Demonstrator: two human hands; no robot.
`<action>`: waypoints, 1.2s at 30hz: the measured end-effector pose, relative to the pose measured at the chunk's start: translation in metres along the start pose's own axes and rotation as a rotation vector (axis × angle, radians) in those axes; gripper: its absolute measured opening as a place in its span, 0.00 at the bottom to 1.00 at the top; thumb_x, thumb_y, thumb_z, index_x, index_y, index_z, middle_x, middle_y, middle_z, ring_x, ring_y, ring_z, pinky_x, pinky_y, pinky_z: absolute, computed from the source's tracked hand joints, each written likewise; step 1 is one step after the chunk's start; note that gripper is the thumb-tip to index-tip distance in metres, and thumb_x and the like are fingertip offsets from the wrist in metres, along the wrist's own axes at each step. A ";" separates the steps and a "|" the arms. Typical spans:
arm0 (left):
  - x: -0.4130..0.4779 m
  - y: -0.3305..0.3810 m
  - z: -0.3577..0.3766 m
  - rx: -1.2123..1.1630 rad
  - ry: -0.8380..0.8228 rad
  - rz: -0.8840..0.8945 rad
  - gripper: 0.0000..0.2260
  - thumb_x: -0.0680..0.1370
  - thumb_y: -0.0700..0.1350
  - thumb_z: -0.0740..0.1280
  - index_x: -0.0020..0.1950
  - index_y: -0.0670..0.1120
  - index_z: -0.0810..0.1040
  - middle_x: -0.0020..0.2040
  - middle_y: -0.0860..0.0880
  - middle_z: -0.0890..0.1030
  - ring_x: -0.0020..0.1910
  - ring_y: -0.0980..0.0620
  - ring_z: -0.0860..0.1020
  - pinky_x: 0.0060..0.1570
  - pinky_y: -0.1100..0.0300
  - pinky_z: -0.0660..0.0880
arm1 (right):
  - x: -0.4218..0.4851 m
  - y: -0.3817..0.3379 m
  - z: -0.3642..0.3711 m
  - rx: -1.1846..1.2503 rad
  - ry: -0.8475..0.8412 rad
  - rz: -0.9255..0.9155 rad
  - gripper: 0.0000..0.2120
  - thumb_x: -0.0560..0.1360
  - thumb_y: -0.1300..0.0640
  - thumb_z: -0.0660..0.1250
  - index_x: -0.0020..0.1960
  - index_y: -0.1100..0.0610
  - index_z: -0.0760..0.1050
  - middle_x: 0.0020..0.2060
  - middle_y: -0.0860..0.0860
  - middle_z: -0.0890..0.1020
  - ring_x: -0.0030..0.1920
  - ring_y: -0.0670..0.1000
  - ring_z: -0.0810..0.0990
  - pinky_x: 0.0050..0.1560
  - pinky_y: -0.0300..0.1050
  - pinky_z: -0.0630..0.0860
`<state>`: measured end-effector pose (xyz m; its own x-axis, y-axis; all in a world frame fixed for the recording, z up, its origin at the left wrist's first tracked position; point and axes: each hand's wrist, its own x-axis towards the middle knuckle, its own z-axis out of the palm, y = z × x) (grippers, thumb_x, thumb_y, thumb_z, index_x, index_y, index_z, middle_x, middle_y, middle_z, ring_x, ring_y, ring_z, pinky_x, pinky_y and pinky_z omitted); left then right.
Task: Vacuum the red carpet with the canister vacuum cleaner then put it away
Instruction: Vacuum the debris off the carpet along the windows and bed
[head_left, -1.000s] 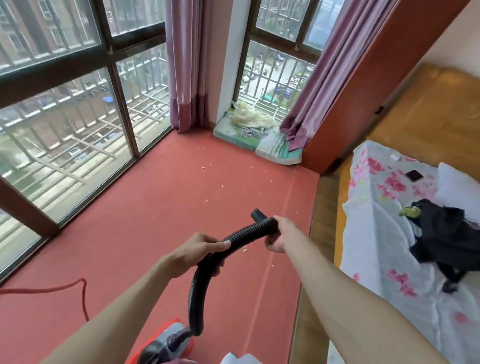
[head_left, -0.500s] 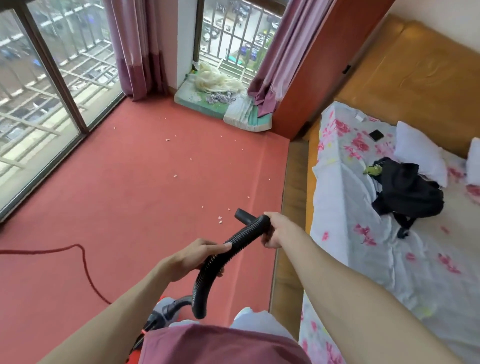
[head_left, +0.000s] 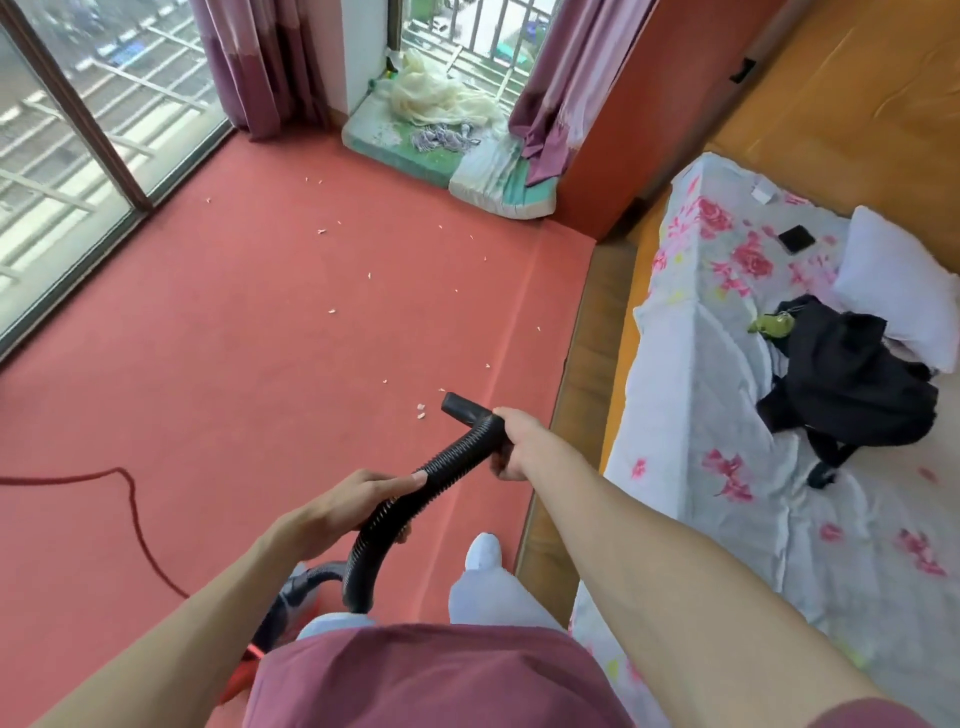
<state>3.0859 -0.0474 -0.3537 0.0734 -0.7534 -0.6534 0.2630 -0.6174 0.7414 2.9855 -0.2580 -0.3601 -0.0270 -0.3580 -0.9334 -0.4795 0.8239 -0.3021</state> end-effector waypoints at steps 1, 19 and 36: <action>0.011 0.004 0.007 -0.002 0.021 -0.009 0.28 0.68 0.68 0.69 0.45 0.42 0.82 0.39 0.40 0.83 0.39 0.46 0.82 0.46 0.54 0.77 | 0.009 -0.008 -0.006 -0.003 -0.001 0.001 0.19 0.72 0.53 0.69 0.62 0.54 0.76 0.44 0.51 0.79 0.35 0.50 0.76 0.28 0.36 0.70; 0.131 0.034 0.114 -0.008 0.231 -0.242 0.25 0.77 0.65 0.66 0.41 0.43 0.80 0.33 0.48 0.81 0.34 0.52 0.78 0.43 0.57 0.74 | 0.148 -0.064 -0.088 -0.162 -0.078 0.057 0.16 0.76 0.50 0.67 0.61 0.56 0.75 0.51 0.54 0.81 0.42 0.51 0.78 0.31 0.41 0.72; 0.156 -0.060 0.094 0.093 0.171 -0.466 0.26 0.74 0.63 0.70 0.41 0.39 0.82 0.34 0.47 0.82 0.32 0.50 0.81 0.44 0.53 0.81 | 0.229 0.058 -0.062 -0.175 0.008 0.241 0.08 0.78 0.53 0.65 0.50 0.58 0.74 0.49 0.56 0.81 0.41 0.53 0.79 0.35 0.43 0.75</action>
<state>2.9908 -0.1494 -0.4858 0.1270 -0.3503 -0.9280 0.2195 -0.9025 0.3707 2.8976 -0.3194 -0.5792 -0.1651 -0.1655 -0.9723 -0.6023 0.7976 -0.0334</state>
